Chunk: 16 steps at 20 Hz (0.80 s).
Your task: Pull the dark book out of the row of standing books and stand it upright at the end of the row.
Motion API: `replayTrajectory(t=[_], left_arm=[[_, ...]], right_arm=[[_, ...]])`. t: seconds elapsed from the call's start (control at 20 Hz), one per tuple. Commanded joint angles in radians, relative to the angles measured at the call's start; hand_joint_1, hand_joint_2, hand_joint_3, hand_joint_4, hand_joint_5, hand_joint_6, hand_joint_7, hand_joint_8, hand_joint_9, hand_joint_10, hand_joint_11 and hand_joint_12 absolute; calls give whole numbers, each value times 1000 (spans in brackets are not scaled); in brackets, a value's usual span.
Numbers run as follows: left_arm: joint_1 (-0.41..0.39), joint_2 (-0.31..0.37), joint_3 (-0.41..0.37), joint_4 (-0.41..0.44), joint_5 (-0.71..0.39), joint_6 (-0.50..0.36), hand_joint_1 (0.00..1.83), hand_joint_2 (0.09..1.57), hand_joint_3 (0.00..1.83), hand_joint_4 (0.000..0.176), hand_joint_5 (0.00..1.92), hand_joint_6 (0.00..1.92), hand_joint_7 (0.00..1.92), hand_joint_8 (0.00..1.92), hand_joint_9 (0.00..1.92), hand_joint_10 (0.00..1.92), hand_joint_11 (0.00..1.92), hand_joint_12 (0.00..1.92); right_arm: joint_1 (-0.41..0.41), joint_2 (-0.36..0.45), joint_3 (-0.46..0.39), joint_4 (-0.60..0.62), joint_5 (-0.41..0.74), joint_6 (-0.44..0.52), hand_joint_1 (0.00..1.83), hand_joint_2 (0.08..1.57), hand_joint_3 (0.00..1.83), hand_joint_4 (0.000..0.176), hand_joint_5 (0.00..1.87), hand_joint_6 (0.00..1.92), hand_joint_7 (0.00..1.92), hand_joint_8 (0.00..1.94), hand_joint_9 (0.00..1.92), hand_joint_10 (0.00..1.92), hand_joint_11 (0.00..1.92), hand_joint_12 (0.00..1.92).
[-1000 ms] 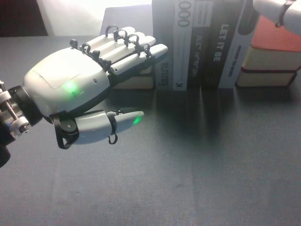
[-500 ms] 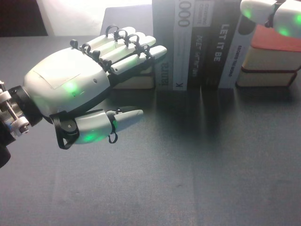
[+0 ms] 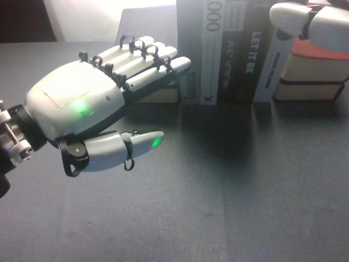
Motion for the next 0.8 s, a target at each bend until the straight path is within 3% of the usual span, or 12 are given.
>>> replayTrajectory(t=[0.0, 0.05, 0.1, 0.15, 0.4, 0.5, 0.55, 0.6, 0.75], left_arm=[[-13, -4, -2, -13, -132, 2, 206, 1423, 1, 36, 16, 1, 0, 0, 0, 0, 0, 0], [-11, -4, -2, -15, -134, 2, 207, 1425, 2, 39, 19, 3, 0, 0, 0, 0, 0, 0], [-10, -4, -2, -16, -135, 2, 268, 1416, 0, 12, 61, 19, 0, 0, 0, 0, 0, 0], [-6, -3, -3, -19, -136, 2, 226, 1418, 0, 28, 38, 7, 0, 0, 0, 0, 0, 0], [3, 2, -6, -26, -145, 2, 211, 1414, 0, 29, 28, 1, 0, 0, 0, 0, 0, 0], [7, 3, -6, -31, -148, 2, 260, 1402, 0, 46, 15, 2, 0, 0, 0, 0, 0, 0], [9, 4, -6, -33, -149, 2, 255, 1403, 0, 41, 13, 3, 0, 0, 0, 0, 0, 0], [12, 5, -7, -34, -151, 2, 284, 1397, 0, 52, 9, 1, 0, 0, 0, 0, 0, 0], [18, 8, -8, -40, -156, 2, 322, 1384, 0, 40, 48, 15, 0, 0, 0, 0, 0, 0]], right_arm=[[9, 9, -13, -17, 112, -1, 196, 1376, 0, 0, 299, 790, 0, 0, 0, 0, 0, 0], [2, 19, -25, -22, 120, -1, 291, 1382, 0, 0, 289, 851, 0, 0, 0, 0, 0, 0], [-4, 25, -33, -25, 126, -1, 478, 1370, 0, 0, 304, 884, 0, 0, 0, 0, 0, 0], [-17, 37, -49, -32, 139, -1, 546, 1368, 0, 0, 301, 899, 0, 0, 0, 0, 0, 0], [-74, 95, -115, -89, 205, 42, 372, 1402, 11, 0, 344, 905, 26, 9, 0, 0, 0, 0], [-99, 113, -127, -138, 233, 110, 185, 1424, 17, 0, 315, 900, 30, 8, 0, 0, 0, 0], [-106, 122, -134, -163, 237, 134, 77, 1427, 16, 0, 286, 879, 20, 3, 0, 0, 0, 0], [-115, 136, -147, -187, 241, 151, 39, 1425, 9, 0, 325, 823, 32, 5, 0, 0, 0, 0], [-138, 168, -174, -251, 254, 209, 2, 1404, 0, 0, 354, 802, 48, 8, 0, 0, 0, 0]])
